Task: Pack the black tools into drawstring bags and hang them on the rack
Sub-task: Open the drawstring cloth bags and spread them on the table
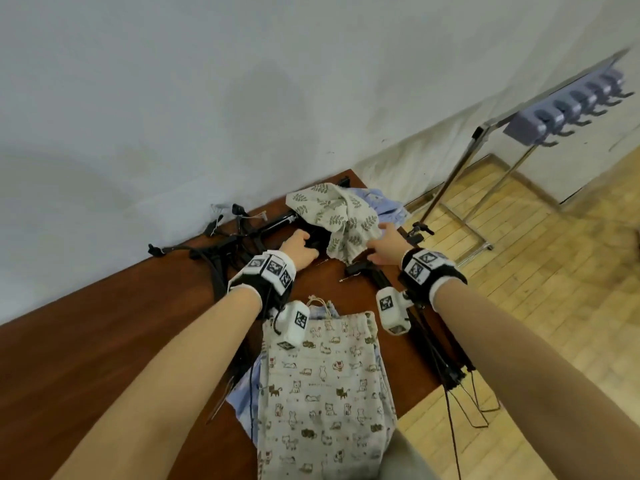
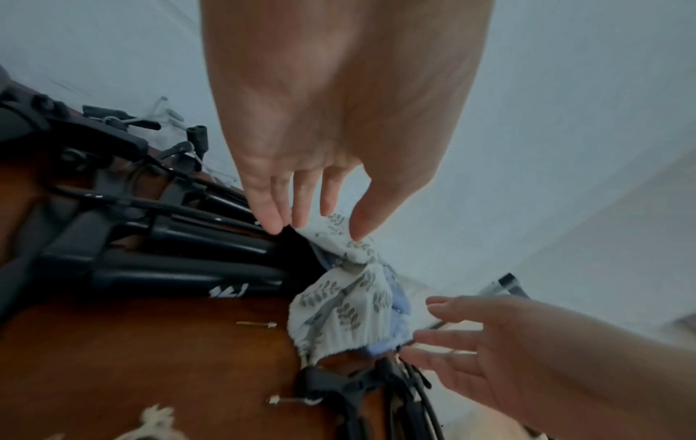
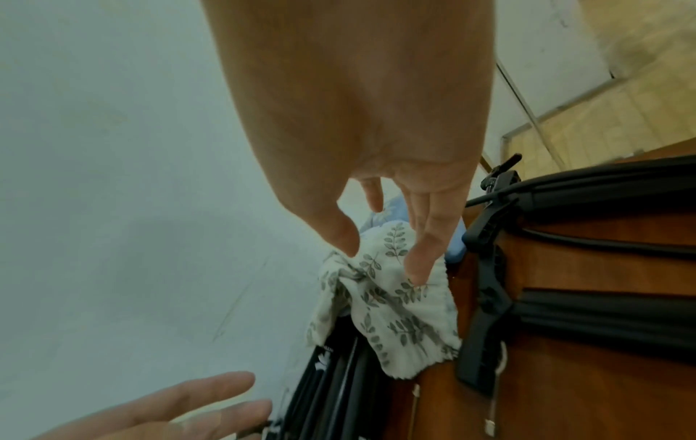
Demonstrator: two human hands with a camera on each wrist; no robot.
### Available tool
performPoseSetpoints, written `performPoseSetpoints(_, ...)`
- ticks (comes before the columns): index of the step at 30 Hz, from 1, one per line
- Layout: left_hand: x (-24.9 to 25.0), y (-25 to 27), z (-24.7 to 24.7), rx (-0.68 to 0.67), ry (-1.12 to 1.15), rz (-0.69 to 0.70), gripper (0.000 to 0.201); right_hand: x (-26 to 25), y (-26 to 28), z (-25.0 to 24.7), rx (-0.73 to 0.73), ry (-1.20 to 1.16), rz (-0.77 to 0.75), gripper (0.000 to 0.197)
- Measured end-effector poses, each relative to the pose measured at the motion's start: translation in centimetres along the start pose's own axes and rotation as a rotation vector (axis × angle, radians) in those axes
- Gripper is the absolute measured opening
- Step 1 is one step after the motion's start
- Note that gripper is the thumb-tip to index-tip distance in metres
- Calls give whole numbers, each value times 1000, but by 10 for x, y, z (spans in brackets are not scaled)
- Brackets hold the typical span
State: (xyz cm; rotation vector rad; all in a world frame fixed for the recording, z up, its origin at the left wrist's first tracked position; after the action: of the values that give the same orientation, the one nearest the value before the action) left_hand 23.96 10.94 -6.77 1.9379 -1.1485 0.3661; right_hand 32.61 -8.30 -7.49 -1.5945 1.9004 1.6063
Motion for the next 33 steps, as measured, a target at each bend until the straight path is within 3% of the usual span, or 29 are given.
performPoseSetpoints(2, 13, -14, -5, 10, 16, -17, 53, -4, -22, -3, 43, -6, -11, 63)
performPoseSetpoints(7, 27, -48, -1, 17, 44, -44, 45, -6, -59, -5, 73, 149, -84, 51)
performPoseSetpoints(10, 24, -61, 4, -26, 157, -112, 42, 0, -80, -4, 133, 235, -31, 52)
performPoseSetpoints(13, 24, -66, 13, -74, 211, -138, 43, 5, -93, -5, 181, 62, 53, 60)
performPoseSetpoints(16, 35, -63, 14, 20, 132, -19, 37, 2, -96, -1, 140, -102, 59, 60)
performPoseSetpoints(18, 51, -54, 13, 38, 51, 105, 42, -16, -81, 0, 112, -241, 18, 45)
performPoseSetpoints(21, 76, -38, 14, -14, -20, 231, 72, -51, -47, 4, -20, -396, -109, 13)
performPoseSetpoints(23, 87, -26, 6, 75, -14, 261, 66, -77, -20, 3, -93, -452, -217, 5)
performPoseSetpoints(26, 97, -8, -20, 202, 144, 297, 38, -106, 16, -7, -112, -389, -388, 10)
performPoseSetpoints(29, 105, 9, -47, 215, 169, 353, 23, -116, 45, -18, -133, -276, -513, 37)
performPoseSetpoints(31, 112, 25, -65, 211, 100, 428, 21, -117, 59, -24, -44, -212, -568, 41)
performPoseSetpoints(33, 119, 45, -82, 212, 18, 507, 23, -119, 74, -30, 113, -137, -645, 28)
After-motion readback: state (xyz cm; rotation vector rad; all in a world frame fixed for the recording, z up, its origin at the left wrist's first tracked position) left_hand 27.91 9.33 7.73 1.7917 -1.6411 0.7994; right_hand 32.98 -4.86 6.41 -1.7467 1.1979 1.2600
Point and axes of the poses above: each hand's wrist, its own y-axis away from the middle knuckle, its own z-axis out of the palm, x = y × z, the point moved 4 cm from there along -y, towards the middle knuckle, and after that the axes turned 4 degrees about -y, right-handed, at the moved point
